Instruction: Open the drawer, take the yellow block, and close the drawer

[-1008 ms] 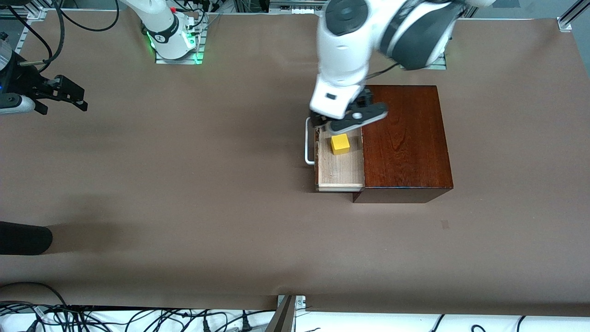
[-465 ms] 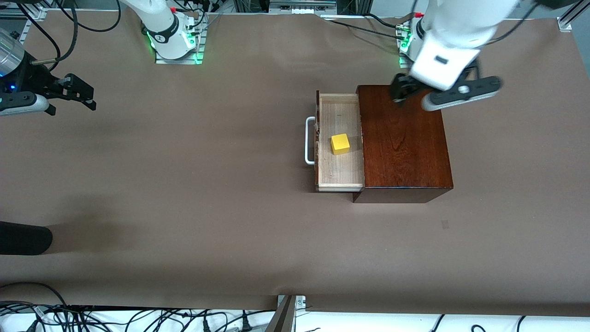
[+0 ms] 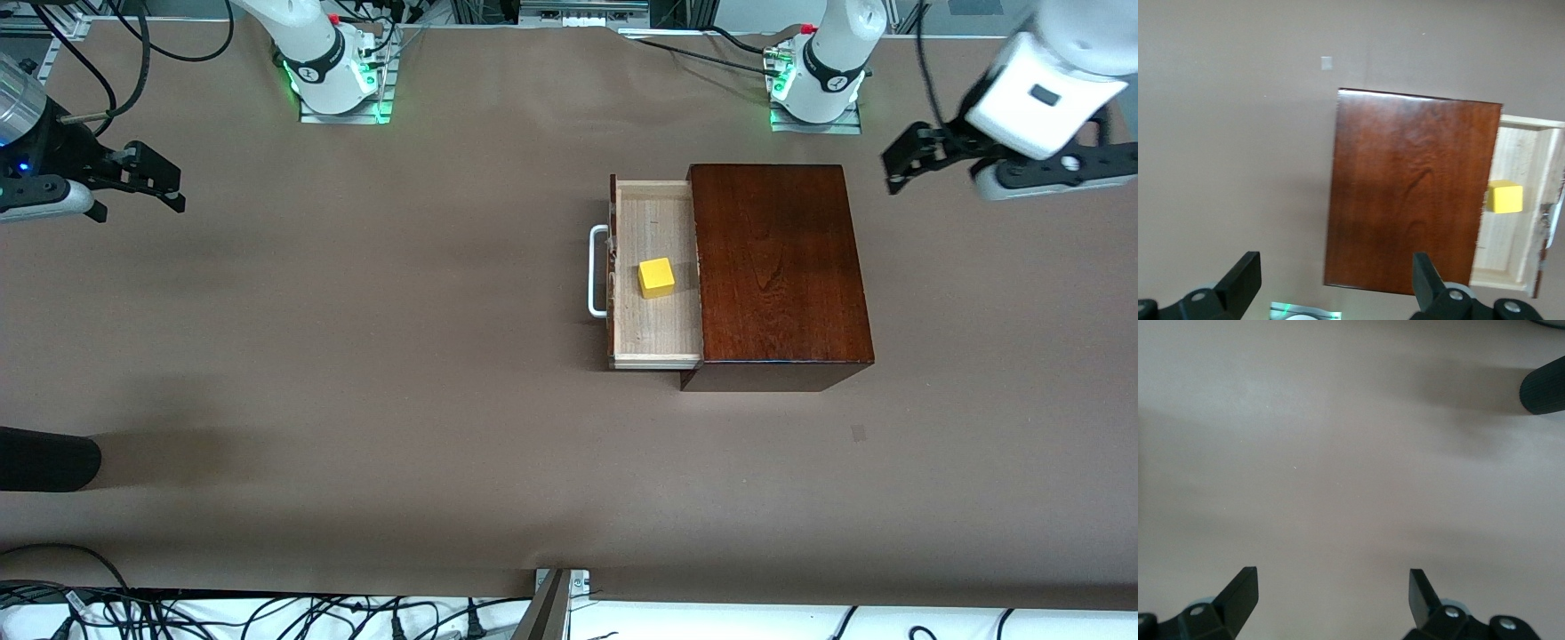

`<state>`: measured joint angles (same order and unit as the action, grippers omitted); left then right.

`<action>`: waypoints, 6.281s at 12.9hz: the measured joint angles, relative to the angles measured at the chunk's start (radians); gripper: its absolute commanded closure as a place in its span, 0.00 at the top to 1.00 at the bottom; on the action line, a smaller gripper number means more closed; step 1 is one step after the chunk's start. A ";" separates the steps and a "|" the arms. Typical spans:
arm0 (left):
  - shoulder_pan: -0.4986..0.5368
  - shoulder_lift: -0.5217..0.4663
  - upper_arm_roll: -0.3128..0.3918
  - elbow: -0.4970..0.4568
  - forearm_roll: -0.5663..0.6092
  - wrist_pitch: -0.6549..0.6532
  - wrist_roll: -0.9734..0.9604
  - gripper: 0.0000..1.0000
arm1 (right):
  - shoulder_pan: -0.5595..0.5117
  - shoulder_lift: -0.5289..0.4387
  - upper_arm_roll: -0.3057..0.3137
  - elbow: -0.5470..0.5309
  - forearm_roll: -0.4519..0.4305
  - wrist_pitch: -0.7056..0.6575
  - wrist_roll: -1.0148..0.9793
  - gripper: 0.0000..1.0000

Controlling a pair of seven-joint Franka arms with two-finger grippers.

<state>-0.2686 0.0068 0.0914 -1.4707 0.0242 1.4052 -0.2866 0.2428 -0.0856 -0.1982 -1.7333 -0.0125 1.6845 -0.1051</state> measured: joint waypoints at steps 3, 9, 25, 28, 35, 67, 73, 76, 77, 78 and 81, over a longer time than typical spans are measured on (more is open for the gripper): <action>0.037 -0.035 0.030 -0.075 -0.001 0.055 0.087 1.00 | 0.000 -0.001 -0.001 0.009 0.000 0.000 0.000 1.00; 0.058 -0.066 0.032 -0.136 -0.001 0.094 0.103 1.00 | 0.005 0.001 0.001 0.020 0.001 -0.002 0.025 1.00; 0.088 -0.066 0.032 -0.130 -0.001 0.116 0.103 1.00 | 0.281 0.283 0.373 0.420 0.007 -0.089 1.192 1.00; 0.089 -0.058 0.032 -0.130 -0.012 0.139 0.103 1.00 | 0.398 0.396 0.374 0.551 -0.001 -0.089 1.448 1.00; 0.098 -0.036 0.032 -0.130 -0.021 0.164 0.103 1.00 | 0.546 0.680 0.371 0.739 -0.076 -0.003 2.064 1.00; 0.099 -0.034 0.025 -0.130 -0.021 0.163 0.103 1.00 | 0.674 1.016 0.278 0.754 -0.112 0.400 2.521 1.00; 0.099 -0.034 0.025 -0.130 -0.021 0.163 0.103 1.00 | 0.676 1.022 0.266 0.754 -0.112 0.404 2.521 0.05; 0.099 -0.034 0.025 -0.130 -0.021 0.163 0.103 1.00 | 0.676 1.022 0.263 0.754 -0.112 0.404 2.521 0.00; 0.099 -0.034 0.025 -0.130 -0.021 0.163 0.103 1.00 | 0.676 1.022 0.263 0.754 -0.112 0.404 2.521 0.00; 0.099 -0.034 0.025 -0.130 -0.021 0.163 0.103 1.00 | 0.676 1.022 0.263 0.754 -0.112 0.404 2.521 0.00; 0.099 -0.034 0.025 -0.130 -0.021 0.163 0.103 1.00 | 0.676 1.022 0.262 0.763 -0.112 0.373 2.521 0.00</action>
<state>-0.1699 -0.0276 0.1168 -1.6009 0.0031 1.5679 -0.1835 0.9185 0.9363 0.0637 -0.9707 -0.1243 2.0577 2.4160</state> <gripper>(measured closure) 0.000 0.445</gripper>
